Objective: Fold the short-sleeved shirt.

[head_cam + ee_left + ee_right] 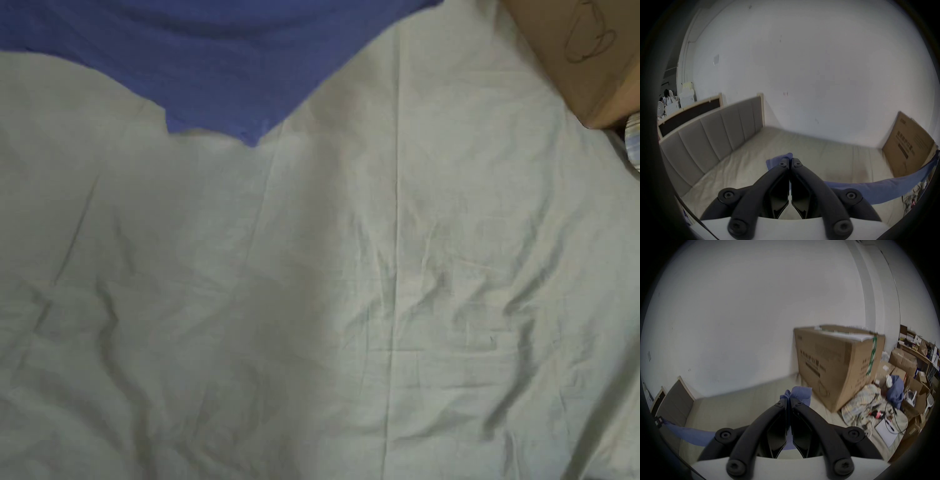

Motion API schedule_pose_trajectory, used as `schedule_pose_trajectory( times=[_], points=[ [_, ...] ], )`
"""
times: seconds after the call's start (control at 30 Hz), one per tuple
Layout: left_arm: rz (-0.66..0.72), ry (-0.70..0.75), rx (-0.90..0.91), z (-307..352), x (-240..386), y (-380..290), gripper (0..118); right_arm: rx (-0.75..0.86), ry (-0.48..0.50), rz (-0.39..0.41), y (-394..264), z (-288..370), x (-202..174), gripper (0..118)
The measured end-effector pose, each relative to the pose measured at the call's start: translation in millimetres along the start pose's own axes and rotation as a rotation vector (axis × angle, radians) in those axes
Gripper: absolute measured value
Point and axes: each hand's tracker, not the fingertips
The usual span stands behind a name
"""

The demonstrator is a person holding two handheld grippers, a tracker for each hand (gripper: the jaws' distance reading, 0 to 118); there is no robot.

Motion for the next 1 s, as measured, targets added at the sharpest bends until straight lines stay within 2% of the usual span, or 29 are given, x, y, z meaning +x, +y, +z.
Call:
schedule_pose_trajectory(
  times=[0.23,0.57,0.77,1.0],
  points=[
    [0.024,-0.061,-0.142,27.8,-45.8,-113.3,0,-0.179,-0.009,0.005,-119.8,3.0,53.2,1],
    [0.077,-0.081,-0.365,117.4,-116.5,-284.7,0,-0.387,0.001,0.049,-285.4,66.1,130.4,1],
    [0.01,-0.04,-0.431,155.2,-132.3,-348.8,0,-0.438,-0.015,-0.074,-348.9,101.0,172.3,1],
    [0.079,-0.029,-0.509,184.2,-148.8,-379.5,0,-0.474,-0.029,-0.09,-384.2,132.2,203.6,1]
  ],
)
